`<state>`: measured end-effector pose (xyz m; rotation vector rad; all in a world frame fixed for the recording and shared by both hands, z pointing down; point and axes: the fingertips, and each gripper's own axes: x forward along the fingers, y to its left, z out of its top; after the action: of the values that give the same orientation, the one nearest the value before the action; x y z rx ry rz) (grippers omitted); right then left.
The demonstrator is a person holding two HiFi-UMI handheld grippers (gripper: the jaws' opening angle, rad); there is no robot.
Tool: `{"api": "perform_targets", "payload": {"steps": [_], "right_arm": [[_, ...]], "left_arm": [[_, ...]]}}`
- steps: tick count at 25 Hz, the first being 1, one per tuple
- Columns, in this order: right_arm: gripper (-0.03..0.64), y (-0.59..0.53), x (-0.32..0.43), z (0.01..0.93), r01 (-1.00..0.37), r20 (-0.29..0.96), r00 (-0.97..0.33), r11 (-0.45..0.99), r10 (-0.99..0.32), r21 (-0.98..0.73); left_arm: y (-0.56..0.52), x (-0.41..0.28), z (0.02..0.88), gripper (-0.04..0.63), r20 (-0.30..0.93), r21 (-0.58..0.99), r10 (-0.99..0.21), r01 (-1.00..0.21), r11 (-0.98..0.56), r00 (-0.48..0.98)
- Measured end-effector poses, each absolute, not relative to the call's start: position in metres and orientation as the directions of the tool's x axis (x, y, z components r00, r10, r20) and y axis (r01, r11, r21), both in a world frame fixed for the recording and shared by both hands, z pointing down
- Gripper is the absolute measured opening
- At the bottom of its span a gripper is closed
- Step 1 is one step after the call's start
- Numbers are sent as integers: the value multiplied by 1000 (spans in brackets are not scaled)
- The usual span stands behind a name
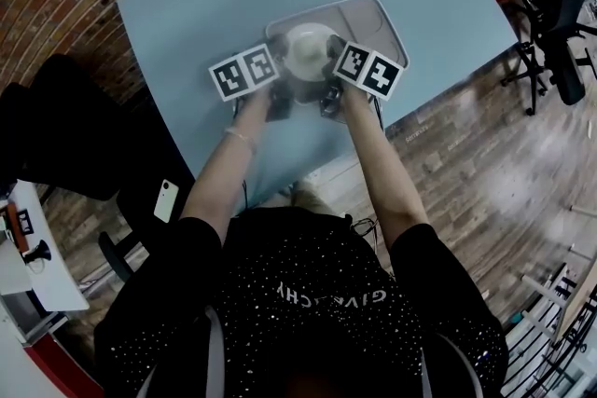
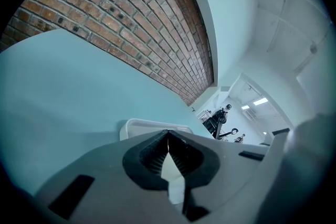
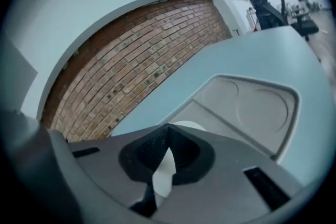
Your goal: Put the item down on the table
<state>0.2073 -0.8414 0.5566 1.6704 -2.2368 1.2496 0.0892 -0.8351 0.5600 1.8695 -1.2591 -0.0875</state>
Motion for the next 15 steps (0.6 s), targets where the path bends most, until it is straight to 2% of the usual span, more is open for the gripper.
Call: {"api": "perform_targets", "payload": {"steps": [3,15], "right_arm": [[9,-837,203,549,-754,454,-459,64,-763,-654],[9,-829,202,543,-680,403,-518,77,-754,-729]], "left_arm": [[-832,92,555,11,373,683,-784,-719,-131,497],[-828,91,554,11,372,683,-775,-716,-144,511]]}}
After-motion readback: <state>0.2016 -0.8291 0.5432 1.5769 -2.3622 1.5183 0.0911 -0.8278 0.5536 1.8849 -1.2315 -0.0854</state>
